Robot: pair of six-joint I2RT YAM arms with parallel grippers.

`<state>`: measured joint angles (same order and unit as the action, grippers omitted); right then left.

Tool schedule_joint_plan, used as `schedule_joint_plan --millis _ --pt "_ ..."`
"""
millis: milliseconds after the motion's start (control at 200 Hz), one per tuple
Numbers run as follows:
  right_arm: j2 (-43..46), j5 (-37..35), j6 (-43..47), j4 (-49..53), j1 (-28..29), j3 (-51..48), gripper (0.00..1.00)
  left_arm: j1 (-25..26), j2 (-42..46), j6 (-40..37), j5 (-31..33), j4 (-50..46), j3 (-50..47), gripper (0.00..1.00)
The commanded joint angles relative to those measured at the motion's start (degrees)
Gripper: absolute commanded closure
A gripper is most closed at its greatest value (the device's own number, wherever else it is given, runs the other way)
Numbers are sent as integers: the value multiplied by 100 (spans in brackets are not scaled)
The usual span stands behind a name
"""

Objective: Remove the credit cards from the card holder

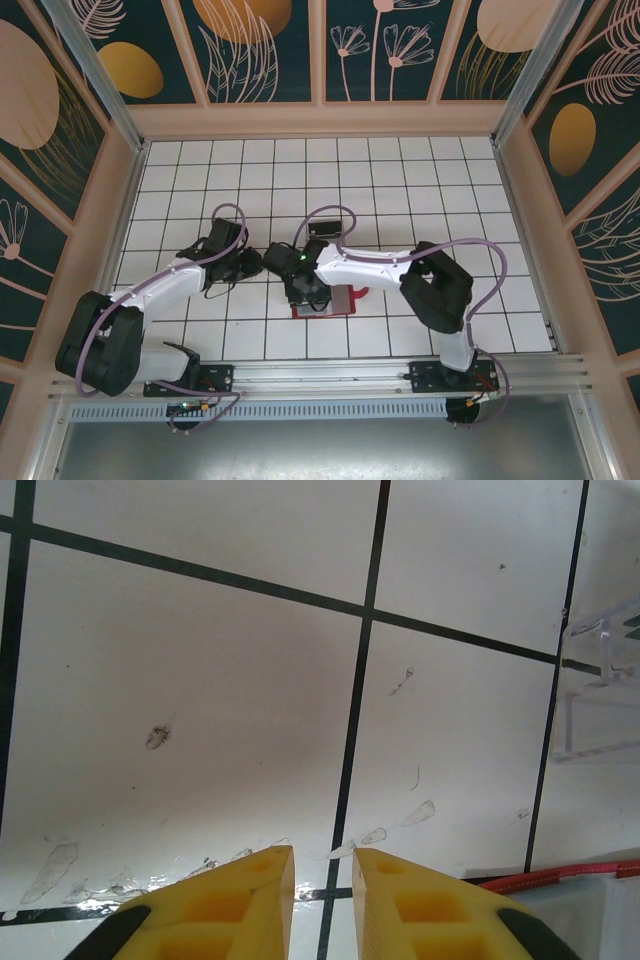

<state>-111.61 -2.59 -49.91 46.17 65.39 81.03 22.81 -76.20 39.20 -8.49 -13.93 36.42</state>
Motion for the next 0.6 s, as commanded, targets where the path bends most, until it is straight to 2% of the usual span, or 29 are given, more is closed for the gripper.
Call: schedule_joint_plan --millis 0,595 --pt "-217 -121 -199 364 62 281 62 -31 85 -88 -45 -9 -126 76" --pt "-467 -58 -224 420 71 171 63 -31 -5 -88 -159 141 -206 76"
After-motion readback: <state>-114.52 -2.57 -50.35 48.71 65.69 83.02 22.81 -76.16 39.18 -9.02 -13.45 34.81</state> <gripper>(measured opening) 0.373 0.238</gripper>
